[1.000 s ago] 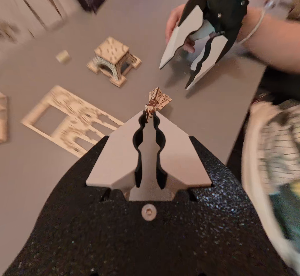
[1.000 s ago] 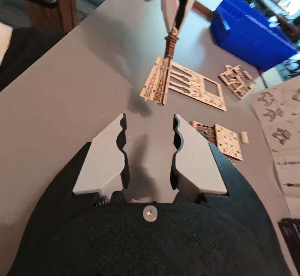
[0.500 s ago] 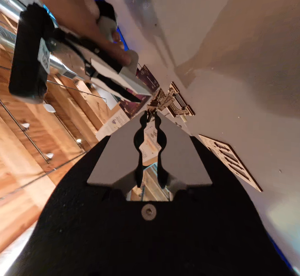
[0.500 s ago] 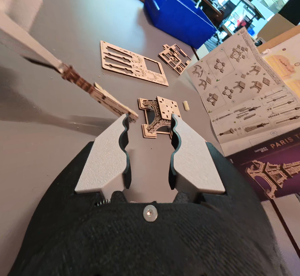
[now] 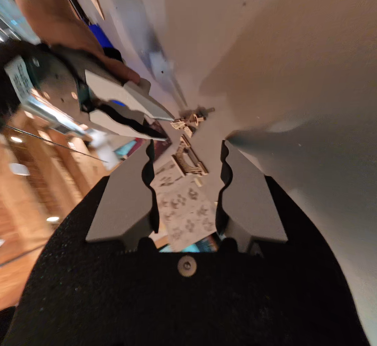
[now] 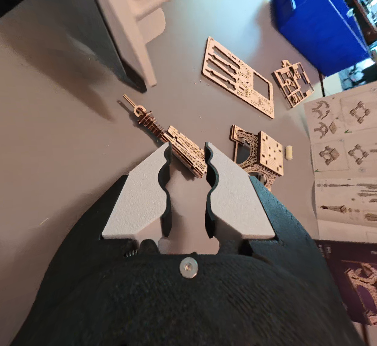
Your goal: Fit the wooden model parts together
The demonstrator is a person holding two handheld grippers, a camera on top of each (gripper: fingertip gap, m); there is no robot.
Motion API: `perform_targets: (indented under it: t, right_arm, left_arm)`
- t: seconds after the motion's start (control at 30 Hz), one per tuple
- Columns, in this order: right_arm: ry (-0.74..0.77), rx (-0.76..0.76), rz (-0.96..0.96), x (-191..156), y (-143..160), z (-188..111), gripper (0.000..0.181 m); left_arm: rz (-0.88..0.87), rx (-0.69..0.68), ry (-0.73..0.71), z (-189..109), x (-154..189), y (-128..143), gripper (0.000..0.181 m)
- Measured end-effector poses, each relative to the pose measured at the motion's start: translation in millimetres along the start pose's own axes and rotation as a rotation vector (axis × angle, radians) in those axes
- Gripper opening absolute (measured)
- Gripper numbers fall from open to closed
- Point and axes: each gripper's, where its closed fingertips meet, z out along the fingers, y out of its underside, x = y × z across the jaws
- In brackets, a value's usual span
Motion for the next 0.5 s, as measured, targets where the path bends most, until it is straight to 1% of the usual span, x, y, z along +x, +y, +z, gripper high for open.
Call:
perform_targets:
  t: [0.03, 0.07, 0.1, 0.13, 0.17, 0.23, 0.27, 0.33, 0.37, 0.43, 0.5]
  right_arm:
    - [0.013, -0.020, -0.033, 0.4, 0.9, 2.0, 0.029]
    - [0.021, -0.051, -0.068, 0.4, 3.6, 4.1, 0.028]
    - [0.019, -0.075, -0.095, -0.5, 6.0, 5.8, 0.025]
    - [0.018, -0.100, -0.115, -0.9, 8.9, 7.0, 0.024]
    - [0.024, -0.123, -0.133, 0.0, 11.5, 7.6, 0.024]
    - [0.030, -0.150, -0.151, 1.1, 14.5, 6.3, 0.023]
    - [0.041, -0.157, -0.143, 3.4, 15.7, 4.3, 0.024]
    - [0.059, -0.176, -0.113, 7.4, 18.9, -1.8, 0.027]
    - [0.066, -0.200, -0.103, 9.0, 21.7, -5.3, 0.027]
    - [0.106, -0.235, -0.122, 14.9, 25.4, -9.0, 0.024]
    - [0.107, -0.266, -0.133, 13.4, 28.8, -8.0, 0.024]
  left_arm:
    - [-0.094, 0.024, 0.025, -3.9, 1.7, 3.9, 0.066]
    - [-0.205, 0.045, 0.046, -7.3, 2.7, 9.8, 0.063]
    - [-0.330, 0.073, 0.090, -10.0, 6.4, 15.3, 0.057]
    - [-0.475, 0.109, 0.149, -11.4, 10.7, 19.2, 0.054]
    - [-0.637, 0.147, 0.176, -10.6, 8.6, 23.6, 0.052]
    - [-0.944, 0.287, 0.208, -6.6, -5.8, 27.6, 0.031]
    - [-1.088, 0.354, 0.219, -2.0, -14.7, 31.5, 0.031]
    - [-1.356, 0.384, 0.218, 17.3, -27.3, 51.1, 0.021]
    - [-1.453, 0.408, 0.256, 26.1, -28.4, 54.7, 0.019]
    - [-1.563, 0.497, 0.340, 38.4, -29.9, 51.0, 0.012]
    - [-1.635, 0.486, 0.400, 52.9, -23.6, 51.0, 0.013]
